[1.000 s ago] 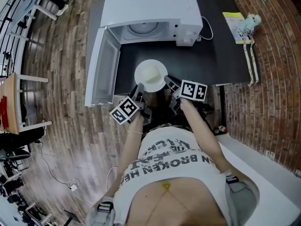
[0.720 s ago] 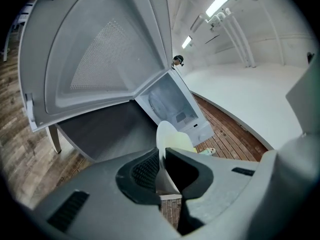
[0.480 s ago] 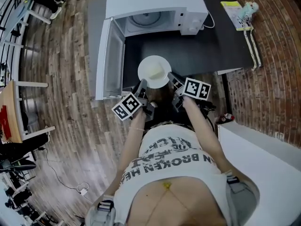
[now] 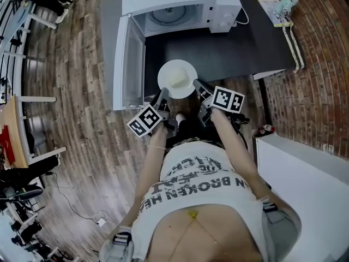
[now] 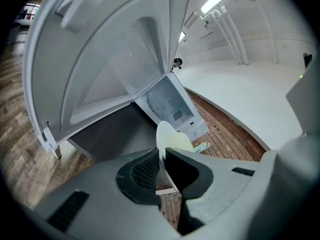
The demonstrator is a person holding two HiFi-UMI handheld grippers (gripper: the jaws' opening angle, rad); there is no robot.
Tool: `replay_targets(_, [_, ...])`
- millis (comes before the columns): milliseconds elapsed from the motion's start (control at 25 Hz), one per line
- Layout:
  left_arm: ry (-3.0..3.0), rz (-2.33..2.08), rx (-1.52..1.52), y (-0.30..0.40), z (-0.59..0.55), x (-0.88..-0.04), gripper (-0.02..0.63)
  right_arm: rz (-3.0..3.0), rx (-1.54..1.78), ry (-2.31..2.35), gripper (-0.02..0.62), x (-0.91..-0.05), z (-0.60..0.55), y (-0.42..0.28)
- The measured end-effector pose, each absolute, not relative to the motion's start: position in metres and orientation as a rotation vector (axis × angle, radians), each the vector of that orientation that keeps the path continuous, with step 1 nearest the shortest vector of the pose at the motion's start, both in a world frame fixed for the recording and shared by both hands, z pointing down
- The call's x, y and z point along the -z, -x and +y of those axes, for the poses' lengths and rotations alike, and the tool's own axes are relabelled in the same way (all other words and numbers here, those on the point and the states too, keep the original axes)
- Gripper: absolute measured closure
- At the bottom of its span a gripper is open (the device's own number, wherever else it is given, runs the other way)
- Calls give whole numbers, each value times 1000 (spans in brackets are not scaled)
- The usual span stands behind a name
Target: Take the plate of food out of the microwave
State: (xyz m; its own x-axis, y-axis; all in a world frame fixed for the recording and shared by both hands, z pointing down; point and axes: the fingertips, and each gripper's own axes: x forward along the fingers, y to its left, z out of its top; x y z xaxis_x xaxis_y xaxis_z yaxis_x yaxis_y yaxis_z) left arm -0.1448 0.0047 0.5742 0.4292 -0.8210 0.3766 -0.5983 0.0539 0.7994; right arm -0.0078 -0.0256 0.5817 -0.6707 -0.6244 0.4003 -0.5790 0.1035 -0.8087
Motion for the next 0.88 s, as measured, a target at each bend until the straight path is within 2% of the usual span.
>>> replay_targets(880, [-1551, -1354, 348, 105, -3, -571, 560, 2437, 1681, 1179, 555, -577, -49, -27])
